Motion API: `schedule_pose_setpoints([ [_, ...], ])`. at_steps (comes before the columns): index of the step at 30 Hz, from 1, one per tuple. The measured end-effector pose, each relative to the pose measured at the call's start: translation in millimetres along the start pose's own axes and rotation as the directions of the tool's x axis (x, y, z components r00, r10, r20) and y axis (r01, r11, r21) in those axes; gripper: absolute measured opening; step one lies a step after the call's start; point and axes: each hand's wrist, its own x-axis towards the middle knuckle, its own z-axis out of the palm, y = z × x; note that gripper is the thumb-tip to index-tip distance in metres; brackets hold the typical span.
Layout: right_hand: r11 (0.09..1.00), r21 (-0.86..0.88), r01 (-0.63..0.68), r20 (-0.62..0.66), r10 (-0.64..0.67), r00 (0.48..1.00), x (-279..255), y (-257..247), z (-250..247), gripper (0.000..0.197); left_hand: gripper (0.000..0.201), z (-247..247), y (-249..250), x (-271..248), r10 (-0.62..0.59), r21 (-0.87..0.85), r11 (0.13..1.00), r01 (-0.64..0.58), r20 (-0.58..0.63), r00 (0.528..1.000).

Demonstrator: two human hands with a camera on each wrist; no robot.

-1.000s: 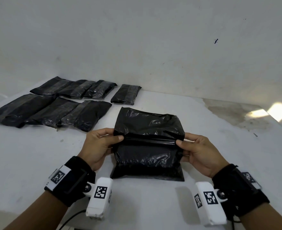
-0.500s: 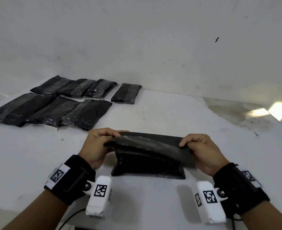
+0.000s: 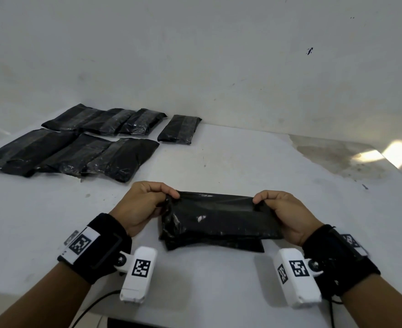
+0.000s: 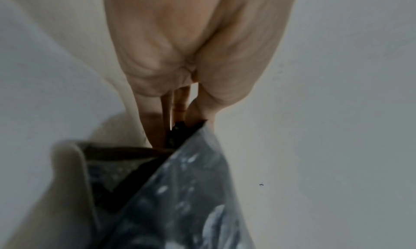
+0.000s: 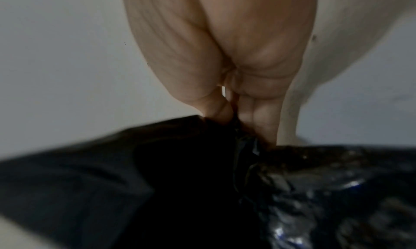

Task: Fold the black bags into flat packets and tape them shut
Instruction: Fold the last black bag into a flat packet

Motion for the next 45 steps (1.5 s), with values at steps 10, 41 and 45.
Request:
schedule_pose_setpoints([
  [10, 0.999, -0.042, -0.001, -0.028, 0.0, 1.0, -7.5, -8.1, 8.0, 0.027, 0.011, 2.4, 5.0, 0.3, -0.02, 0.006, 1.0, 0.02, -0.043, 0.999],
  [41, 0.998, -0.055, -0.042, -0.178, 0.032, 0.984, -9.2, -11.0, 16.6, 0.006, 0.018, 4.0, 6.8, -2.6, -0.099, -0.18, 0.982, 0.061, -0.209, 0.973],
  [45, 0.999, -0.047, -0.028, -0.174, 0.019, 0.984, -11.6, -10.8, 17.4, 0.006, 0.012, 7.2, 8.0, -1.1, -0.145, -0.218, 0.972, 0.09, -0.252, 0.957],
])
